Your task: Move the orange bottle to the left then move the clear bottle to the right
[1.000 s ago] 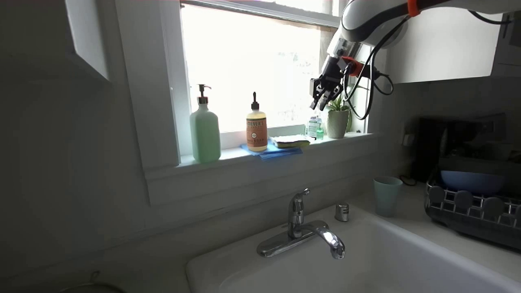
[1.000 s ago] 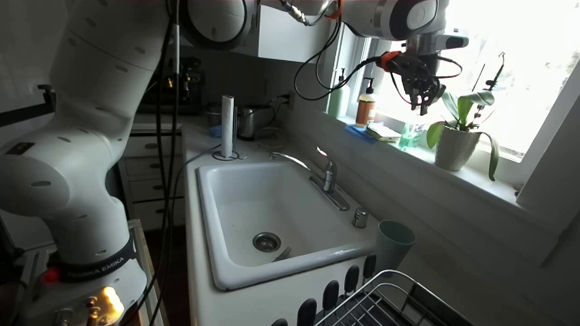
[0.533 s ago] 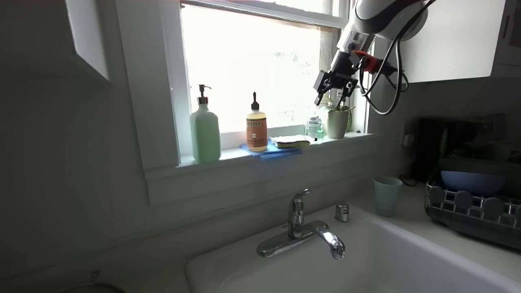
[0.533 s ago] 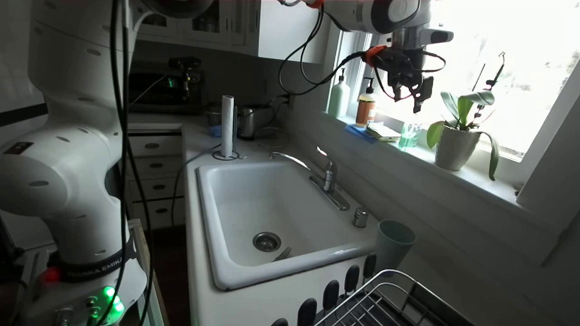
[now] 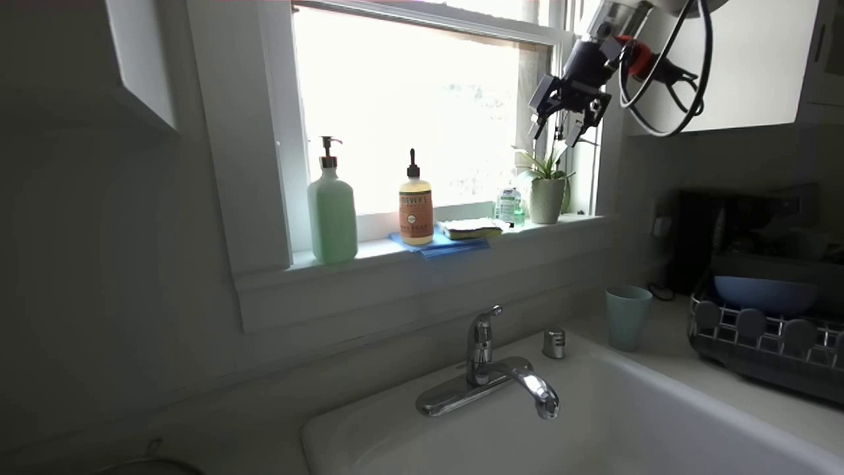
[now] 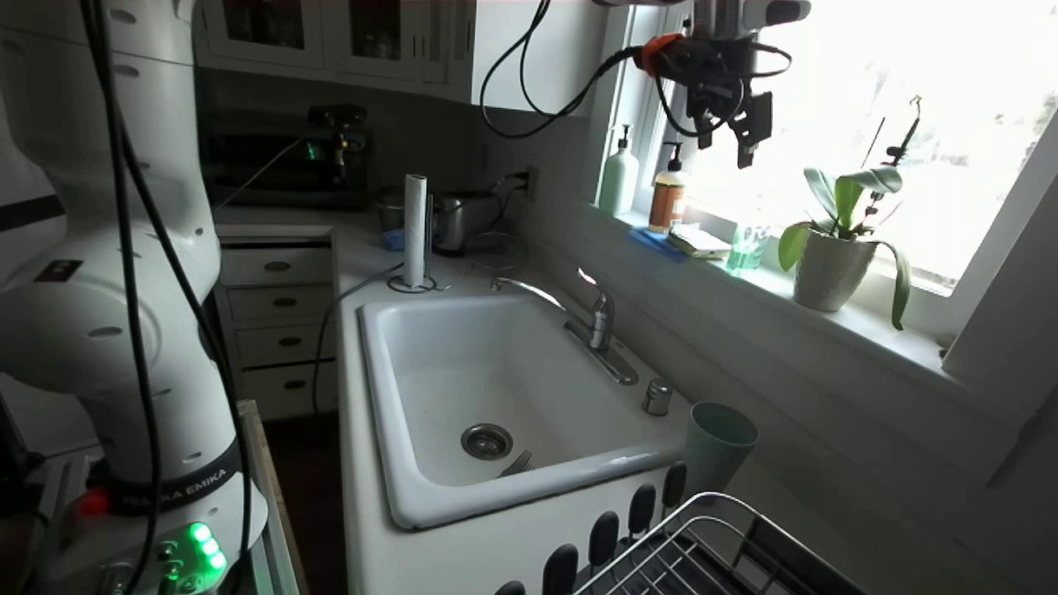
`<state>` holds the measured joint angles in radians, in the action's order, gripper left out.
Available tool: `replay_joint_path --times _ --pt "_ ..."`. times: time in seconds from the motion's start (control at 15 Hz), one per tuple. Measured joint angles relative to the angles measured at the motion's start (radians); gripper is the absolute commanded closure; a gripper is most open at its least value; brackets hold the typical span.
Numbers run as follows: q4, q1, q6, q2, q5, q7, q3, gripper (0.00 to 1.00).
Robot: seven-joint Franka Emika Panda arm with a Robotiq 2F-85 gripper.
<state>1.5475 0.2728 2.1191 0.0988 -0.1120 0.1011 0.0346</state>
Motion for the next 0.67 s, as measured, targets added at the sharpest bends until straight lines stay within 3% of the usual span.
replay_joint_path --times 0.27,0.67 --pt "0.026 -0.055 -0.064 -0.070 0.000 0.000 -0.050 0.00" --pt "0.036 -0.091 -0.133 -0.109 0.003 -0.012 -0.073 0.00"
